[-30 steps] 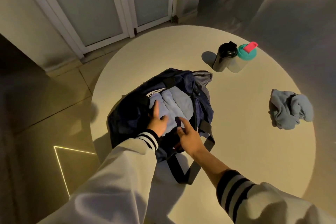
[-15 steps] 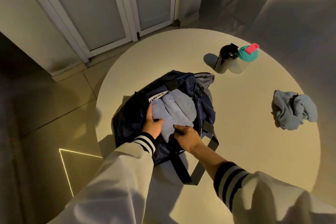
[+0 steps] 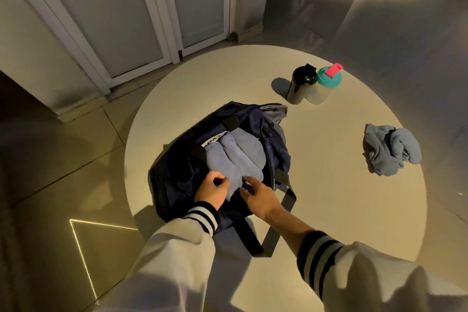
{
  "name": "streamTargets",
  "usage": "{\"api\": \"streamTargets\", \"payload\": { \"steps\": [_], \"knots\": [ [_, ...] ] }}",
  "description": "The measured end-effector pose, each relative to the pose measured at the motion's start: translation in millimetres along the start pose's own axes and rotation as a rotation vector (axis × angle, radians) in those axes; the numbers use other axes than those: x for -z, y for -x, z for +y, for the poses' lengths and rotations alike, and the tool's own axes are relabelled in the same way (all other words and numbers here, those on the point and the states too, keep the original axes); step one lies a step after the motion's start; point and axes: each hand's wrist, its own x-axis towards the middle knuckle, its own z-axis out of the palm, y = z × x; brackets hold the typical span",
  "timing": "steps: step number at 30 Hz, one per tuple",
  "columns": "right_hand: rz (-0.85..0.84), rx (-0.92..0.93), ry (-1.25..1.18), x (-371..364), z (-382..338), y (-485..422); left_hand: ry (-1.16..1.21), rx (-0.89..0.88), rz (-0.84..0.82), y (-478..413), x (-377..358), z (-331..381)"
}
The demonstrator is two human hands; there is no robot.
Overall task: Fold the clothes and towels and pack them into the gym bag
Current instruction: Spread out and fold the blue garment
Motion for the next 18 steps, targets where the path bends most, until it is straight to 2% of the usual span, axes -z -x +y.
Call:
{"api": "streamTargets", "payload": {
  "steps": [6, 13, 15, 18],
  "knots": [
    [0.075, 0.068, -0.126, 1.1, -13.5, 11.2, -0.145, -0.034, -0.163, 1.9, 3.6, 0.0],
    [-0.002, -0.065, -0.217, -16.6, -0.8, 16.3, 0.032, 0.026, -0.317, 6.8, 10.5, -2.0],
    [-0.001, -0.052, -0.188, -10.4, -2.1, 19.2, -0.043, 0.005, -0.267, 16.3, 10.1, -5.3],
    [0.083, -0.046, -0.193, 4.4, -5.7, 24.9, -0.130, -0.085, 0.000, 32.3, 7.6, -1.6]
  ]
}}
